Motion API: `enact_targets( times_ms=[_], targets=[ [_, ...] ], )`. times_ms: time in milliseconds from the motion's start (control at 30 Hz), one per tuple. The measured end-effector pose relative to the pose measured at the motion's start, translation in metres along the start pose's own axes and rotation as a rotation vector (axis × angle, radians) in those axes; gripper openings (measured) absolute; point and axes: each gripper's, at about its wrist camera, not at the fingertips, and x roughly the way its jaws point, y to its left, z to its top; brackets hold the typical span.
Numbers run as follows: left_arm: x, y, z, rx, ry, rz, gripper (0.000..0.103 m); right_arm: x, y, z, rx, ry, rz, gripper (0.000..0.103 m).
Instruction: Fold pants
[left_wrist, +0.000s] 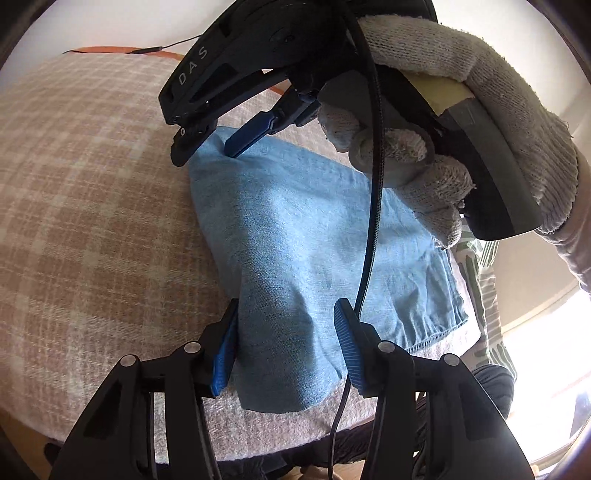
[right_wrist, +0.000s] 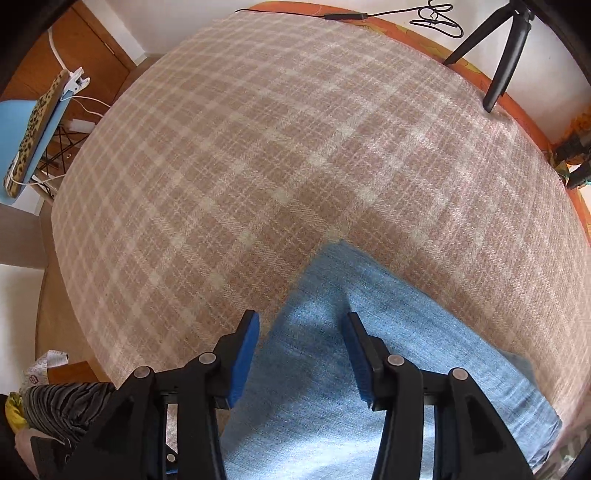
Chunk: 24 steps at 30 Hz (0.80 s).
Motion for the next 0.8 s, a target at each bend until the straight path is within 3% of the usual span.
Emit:
enact_targets(
  times_ms=[167,267,333,433,500,633,800],
  targets=[
    [-0.004,-0.009,-0.001,0.045,-0.029,-0.025,0.046,0.02,0.022,0.003,-0.073,0.06,-0.12,0.057],
    [-0.007,-0.015,0.001,0.051,-0.047,-0.047,0.046,0.019,0.019,0.001,-0.069,0.052,-0.162,0.034],
    [-0.006,-0.02,0.002,0.077,-0.057,-0.039,0.043,0.013,0.01,-0.001,-0.031,0.038,-0.118,0.015],
    [-0.006,-0.026,0.003,0.097,-0.066,-0.05,0.031,-0.006,-0.011,-0.013,0.053,-0.037,-0.008,0.005],
    [-0.006,-0.033,0.003,0.118,-0.07,-0.063,0.022,-0.021,-0.025,-0.026,0.113,-0.101,0.066,0.003],
    [-0.006,-0.052,0.007,0.162,-0.08,-0.1,0.017,-0.055,-0.065,-0.056,0.246,-0.245,0.222,0.002],
    [-0.009,-0.08,0.016,0.225,-0.088,-0.173,0.015,-0.103,-0.111,-0.108,0.352,-0.412,0.299,0.002]
  ],
)
